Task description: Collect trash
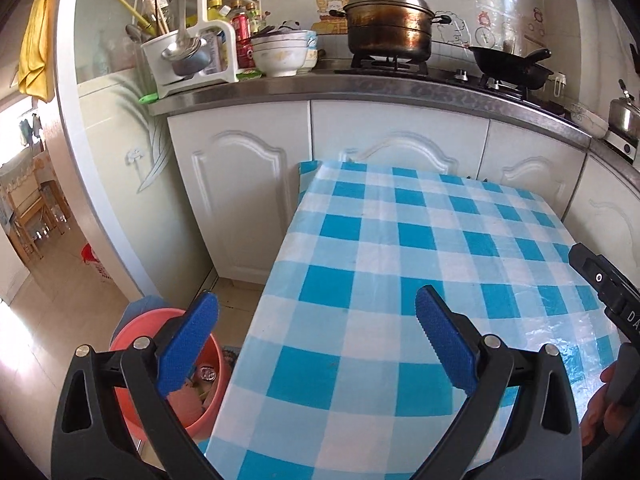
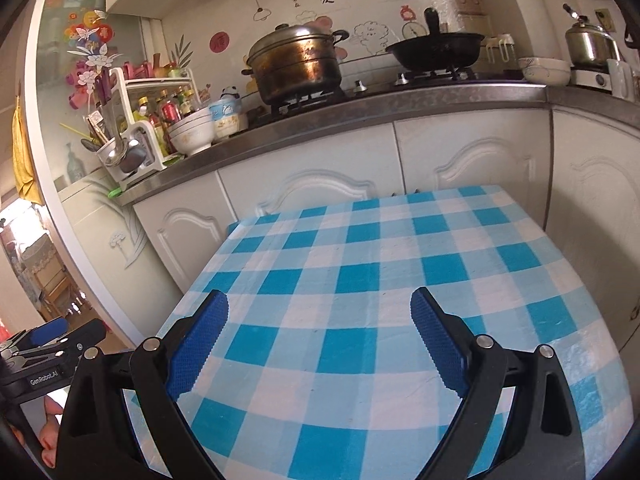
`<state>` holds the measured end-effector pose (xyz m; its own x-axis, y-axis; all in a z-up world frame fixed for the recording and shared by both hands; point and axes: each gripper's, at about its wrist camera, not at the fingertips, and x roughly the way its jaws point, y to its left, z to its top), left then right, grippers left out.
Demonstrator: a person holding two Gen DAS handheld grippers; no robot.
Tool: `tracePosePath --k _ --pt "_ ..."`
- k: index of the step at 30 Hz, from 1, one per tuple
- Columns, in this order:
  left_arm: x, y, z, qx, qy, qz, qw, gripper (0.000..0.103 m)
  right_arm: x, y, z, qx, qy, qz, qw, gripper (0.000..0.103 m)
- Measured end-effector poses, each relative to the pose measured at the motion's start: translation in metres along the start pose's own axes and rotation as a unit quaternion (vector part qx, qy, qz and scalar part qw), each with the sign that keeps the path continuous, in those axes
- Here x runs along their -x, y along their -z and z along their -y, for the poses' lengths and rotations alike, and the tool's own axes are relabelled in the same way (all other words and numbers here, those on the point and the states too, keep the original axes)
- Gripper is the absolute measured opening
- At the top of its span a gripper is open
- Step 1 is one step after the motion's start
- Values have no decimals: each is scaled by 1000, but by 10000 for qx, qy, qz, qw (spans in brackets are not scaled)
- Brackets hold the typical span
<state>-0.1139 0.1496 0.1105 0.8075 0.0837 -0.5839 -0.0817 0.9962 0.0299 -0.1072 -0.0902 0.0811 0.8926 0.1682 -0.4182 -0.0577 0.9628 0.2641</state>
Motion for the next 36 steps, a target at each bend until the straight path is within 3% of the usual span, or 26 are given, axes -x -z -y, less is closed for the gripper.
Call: tracePosePath --k 7,15,20,26,30,36 --pt "15 -21 40 -89 316 381 9987 99 28 -15 18 223 807 747 9937 92" --pt "27 -53 81 -43 768 754 9942 99 49 -35 42 309 1803 1510 9715 92" --pt "35 -75 108 -20 979 1011 9900 99 56 -58 63 223 2080 1726 9625 92" --pt "42 -90 135 -9 868 1526 9845 99 75 -83 87 24 2158 2133 9528 93" --pt "30 -86 143 166 983 1507 9835 99 79 -85 99 102 2256 2174 9496 93" --pt "-1 -60 155 156 1037 1158 9877 99 53 -75 111 79 2206 1468 9642 94"
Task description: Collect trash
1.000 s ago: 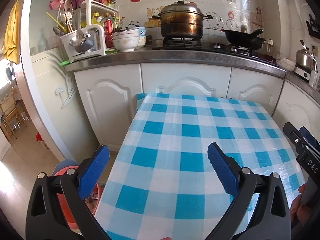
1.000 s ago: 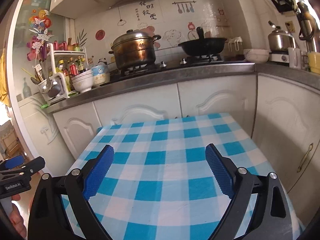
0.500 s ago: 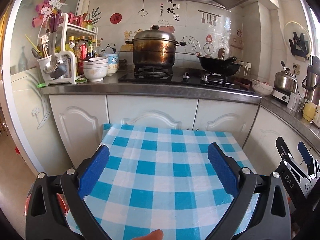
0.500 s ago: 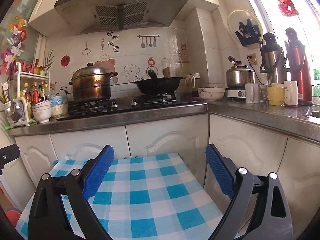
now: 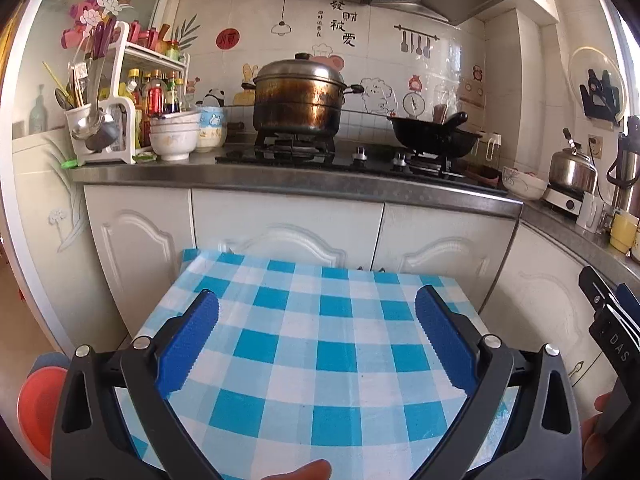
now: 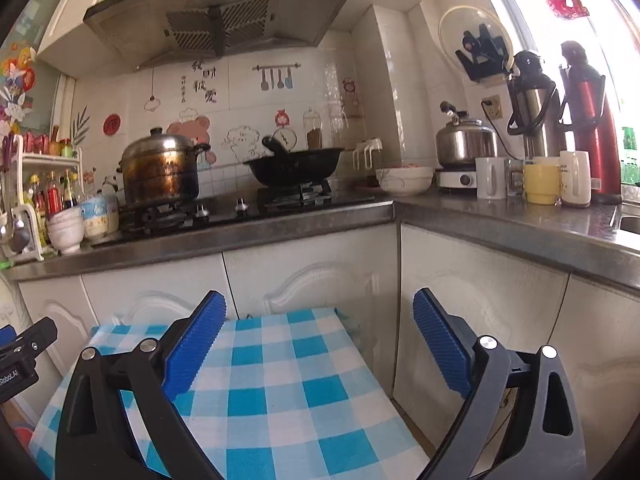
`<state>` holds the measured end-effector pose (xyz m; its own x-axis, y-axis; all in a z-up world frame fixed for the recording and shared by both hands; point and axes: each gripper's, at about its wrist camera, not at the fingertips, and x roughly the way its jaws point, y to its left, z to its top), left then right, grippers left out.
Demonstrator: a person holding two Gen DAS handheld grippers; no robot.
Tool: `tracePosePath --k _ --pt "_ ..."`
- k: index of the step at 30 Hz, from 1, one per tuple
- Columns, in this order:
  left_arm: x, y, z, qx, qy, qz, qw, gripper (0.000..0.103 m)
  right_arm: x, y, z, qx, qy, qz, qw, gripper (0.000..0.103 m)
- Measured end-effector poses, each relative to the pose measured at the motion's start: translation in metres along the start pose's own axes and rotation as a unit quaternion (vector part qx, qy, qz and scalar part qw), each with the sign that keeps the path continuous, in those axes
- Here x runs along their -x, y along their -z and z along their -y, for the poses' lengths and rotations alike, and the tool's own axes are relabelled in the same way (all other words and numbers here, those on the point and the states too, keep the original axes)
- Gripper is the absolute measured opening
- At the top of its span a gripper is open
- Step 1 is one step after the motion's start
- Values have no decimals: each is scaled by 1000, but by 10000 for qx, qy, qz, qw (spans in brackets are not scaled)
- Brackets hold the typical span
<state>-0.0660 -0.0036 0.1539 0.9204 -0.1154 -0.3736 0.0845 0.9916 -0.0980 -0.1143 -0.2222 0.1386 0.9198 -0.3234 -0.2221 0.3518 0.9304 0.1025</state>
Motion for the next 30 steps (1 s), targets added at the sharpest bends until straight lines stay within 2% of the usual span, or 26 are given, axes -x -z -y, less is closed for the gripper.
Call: tracePosePath --k 5,10,13,23,30 --pt "-24 32 2 -118 -13 -530 9985 99 -27 27 -14 380 -85 -749 9964 94" --pt "-37 49 2 -242 -35 -857 9960 99 -39 44 -26 505 -259 -1171 9915 94" --pt "-40 53 1 -250 -34 -944 9952 99 -39 48 -31 601 -308 -1252 9898 94" --pt "-39 50 -2 -265 -132 -921 9953 99 -22 36 -31 577 -381 -1050 9921 94" --pt "-39 50 0 -316 -155 -904 9953 99 -25 41 -34 555 -513 -1288 9888 94"
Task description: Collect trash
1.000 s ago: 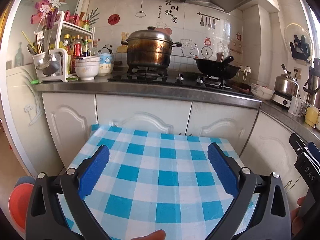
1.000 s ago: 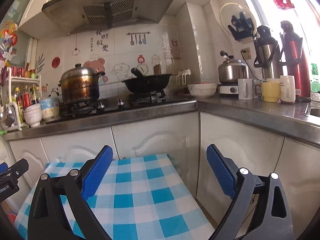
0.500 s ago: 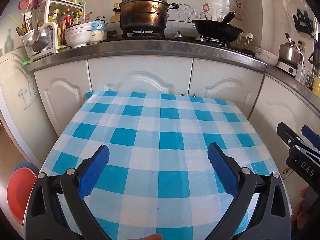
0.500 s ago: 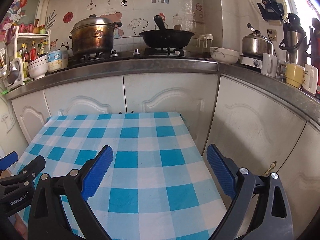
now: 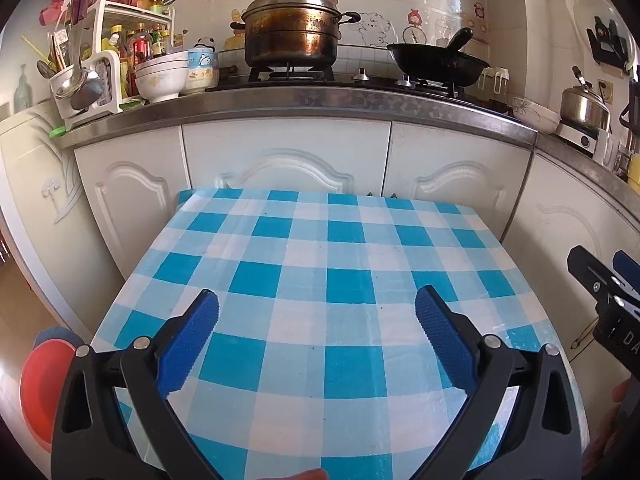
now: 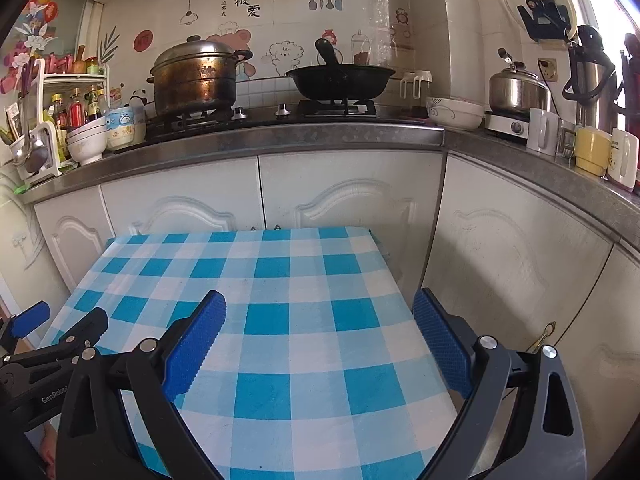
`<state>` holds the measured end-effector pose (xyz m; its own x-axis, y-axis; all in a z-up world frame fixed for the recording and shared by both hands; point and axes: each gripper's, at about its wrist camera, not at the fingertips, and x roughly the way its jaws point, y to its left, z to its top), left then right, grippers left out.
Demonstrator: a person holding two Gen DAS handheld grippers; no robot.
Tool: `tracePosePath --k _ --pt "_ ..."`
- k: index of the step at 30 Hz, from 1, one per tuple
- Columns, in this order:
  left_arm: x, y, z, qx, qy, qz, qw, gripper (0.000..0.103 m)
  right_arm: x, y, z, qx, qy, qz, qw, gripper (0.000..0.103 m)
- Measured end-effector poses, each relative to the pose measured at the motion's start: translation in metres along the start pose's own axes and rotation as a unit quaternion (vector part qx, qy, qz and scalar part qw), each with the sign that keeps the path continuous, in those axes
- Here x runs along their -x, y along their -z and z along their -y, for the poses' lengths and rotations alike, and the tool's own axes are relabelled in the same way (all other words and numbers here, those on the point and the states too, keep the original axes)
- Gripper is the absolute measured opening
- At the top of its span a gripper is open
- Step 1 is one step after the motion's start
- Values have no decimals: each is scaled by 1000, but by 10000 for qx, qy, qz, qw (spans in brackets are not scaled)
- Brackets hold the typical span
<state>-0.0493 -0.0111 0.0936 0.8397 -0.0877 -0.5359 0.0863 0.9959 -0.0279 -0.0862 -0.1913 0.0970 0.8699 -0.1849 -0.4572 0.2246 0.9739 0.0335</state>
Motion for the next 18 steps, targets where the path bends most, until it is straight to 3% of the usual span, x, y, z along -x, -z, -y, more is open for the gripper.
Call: tracePosePath --k 7,18 --pt "-6 5 -5 79 -28 -106 9999 99 -19 19 -6 -28 -160 -377 9992 94" --pt "-8 7 -7 121 39 -175 9998 99 -16 21 -9 7 -117 -322 9994 94"
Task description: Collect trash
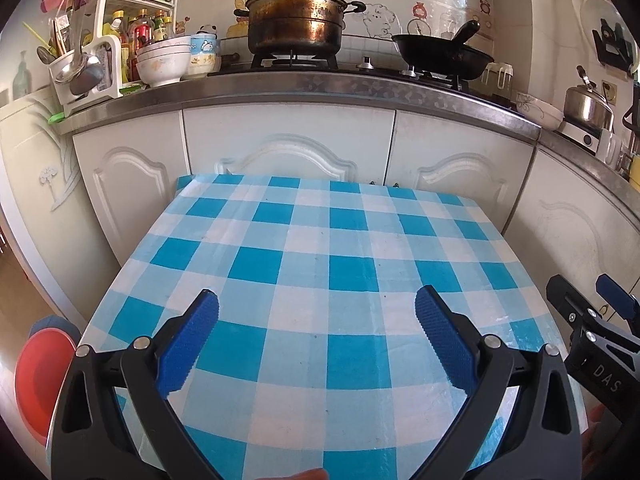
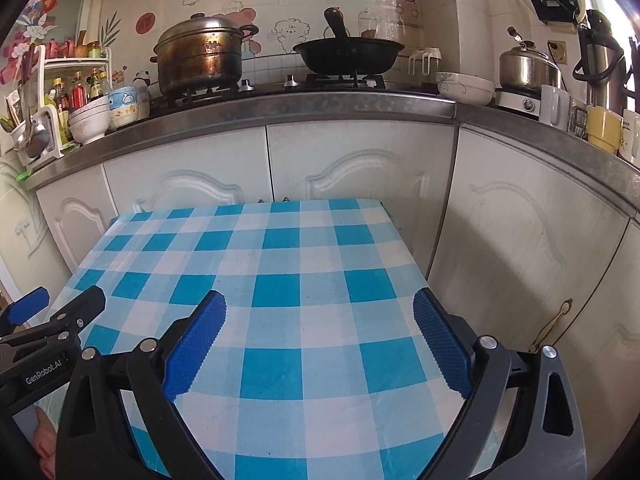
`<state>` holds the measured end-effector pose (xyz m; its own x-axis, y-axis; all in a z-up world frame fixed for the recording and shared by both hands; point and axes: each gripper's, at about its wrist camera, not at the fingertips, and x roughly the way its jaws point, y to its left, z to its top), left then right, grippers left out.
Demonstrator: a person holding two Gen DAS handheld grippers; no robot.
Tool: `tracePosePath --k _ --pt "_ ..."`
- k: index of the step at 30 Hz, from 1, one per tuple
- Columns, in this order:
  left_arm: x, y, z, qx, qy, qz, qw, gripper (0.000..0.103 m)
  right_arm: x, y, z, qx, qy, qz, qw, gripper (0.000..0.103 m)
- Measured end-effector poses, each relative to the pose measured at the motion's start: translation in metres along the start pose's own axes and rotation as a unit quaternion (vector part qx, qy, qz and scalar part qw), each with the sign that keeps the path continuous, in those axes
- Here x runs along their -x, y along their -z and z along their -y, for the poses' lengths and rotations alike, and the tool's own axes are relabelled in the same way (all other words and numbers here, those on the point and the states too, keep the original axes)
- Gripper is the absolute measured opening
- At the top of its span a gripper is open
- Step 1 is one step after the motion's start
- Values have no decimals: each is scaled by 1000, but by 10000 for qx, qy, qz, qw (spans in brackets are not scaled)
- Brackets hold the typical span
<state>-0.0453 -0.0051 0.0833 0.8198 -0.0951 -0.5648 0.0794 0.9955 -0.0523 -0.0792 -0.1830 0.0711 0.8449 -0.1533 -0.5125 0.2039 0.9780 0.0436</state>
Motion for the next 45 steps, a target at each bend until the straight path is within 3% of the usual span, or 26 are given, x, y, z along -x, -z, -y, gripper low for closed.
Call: tracePosePath --k 45 --pt "-8 6 2 -48 -18 -137 9999 99 1 2 -2 37 -70 85 9999 94"
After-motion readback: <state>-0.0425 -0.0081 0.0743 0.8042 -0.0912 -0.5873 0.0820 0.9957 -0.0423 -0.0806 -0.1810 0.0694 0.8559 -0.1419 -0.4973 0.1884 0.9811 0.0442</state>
